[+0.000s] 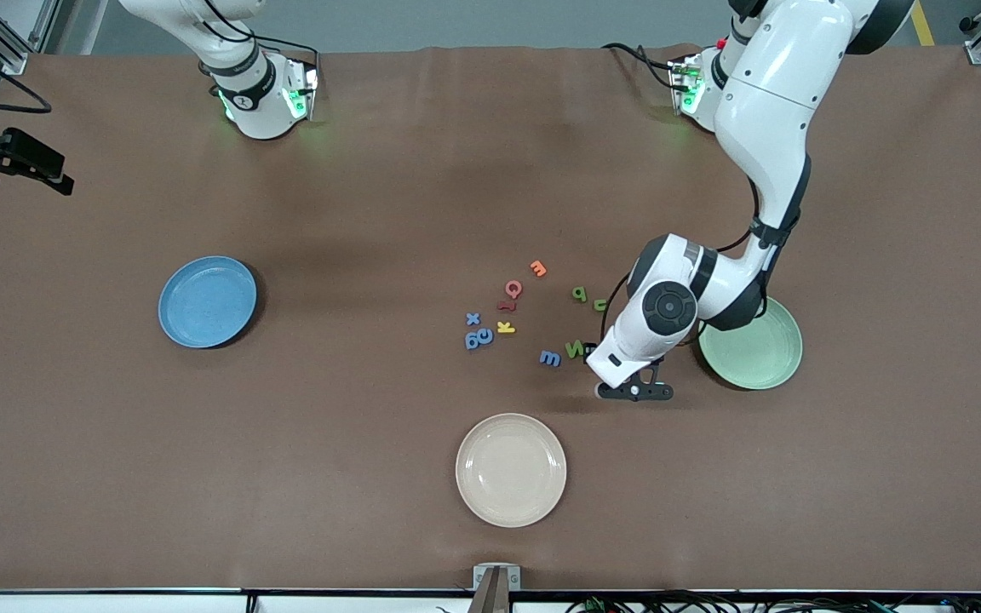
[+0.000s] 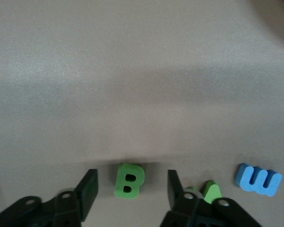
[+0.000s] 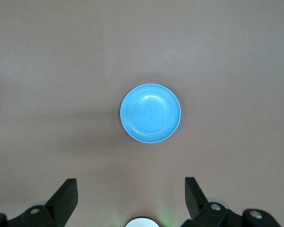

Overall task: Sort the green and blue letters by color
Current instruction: 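Lower the left gripper onto the green letter B and grasp it, then carry the B to the green plate while the right gripper reaches letters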

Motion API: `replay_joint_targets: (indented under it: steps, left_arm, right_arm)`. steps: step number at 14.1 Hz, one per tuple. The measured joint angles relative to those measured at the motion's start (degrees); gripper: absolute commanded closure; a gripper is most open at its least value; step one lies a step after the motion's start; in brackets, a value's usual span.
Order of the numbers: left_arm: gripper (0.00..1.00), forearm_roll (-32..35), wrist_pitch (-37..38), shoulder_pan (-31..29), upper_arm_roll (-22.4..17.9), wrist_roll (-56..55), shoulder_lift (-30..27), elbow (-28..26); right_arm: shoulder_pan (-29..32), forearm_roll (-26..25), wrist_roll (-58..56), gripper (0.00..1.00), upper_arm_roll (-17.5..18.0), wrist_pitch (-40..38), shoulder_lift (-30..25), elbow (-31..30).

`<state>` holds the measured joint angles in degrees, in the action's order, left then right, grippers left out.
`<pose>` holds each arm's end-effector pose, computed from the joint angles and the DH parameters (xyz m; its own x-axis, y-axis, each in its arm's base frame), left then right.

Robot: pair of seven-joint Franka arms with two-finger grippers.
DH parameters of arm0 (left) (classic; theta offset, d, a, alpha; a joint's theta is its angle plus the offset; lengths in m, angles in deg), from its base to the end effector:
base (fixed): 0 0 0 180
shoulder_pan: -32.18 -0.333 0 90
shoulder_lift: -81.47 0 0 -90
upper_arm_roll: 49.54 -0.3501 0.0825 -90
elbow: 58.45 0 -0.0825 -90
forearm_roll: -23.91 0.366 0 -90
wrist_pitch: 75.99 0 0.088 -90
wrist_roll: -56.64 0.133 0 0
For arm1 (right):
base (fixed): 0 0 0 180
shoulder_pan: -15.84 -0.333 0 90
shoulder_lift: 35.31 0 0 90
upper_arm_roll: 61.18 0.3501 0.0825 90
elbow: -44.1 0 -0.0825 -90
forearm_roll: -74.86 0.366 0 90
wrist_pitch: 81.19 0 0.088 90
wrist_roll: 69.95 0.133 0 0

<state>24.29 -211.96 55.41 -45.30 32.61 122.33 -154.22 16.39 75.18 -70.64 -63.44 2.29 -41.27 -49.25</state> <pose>0.6145 -0.3125 0.2015 0.9985 -0.0475 -0.0269 -0.0466 -0.9983 0.0360 0.4857 -0.0242 0.6501 0.9970 -0.0358 -0.0681 -0.0366 -0.9993 -0.0105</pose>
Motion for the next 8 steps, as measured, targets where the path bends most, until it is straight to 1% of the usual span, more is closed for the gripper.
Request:
replay_joint_targets:
  steps: [2, 6, 8]
  left_arm:
    - [0.43, 0.00, -1.17, 0.00, -0.01, 0.00, 0.28, -0.58]
    - [0.55, 0.00, -1.68, 0.01, -0.01, 0.00, 0.91, -0.76]
    - [0.65, 0.15, -1.68, 0.05, -0.03, 0.00, 0.86, -0.79]
  right_arm:
    - [0.00, 0.00, 0.00, 0.00, 0.00, 0.07, 1.10, -0.06]
    - [0.01, 0.00, 0.00, 0.00, -0.03, 2.50, 4.24, -0.05]
    - [0.09, -0.07, 0.00, 0.00, -0.25, 3.65, 6.66, -0.05]
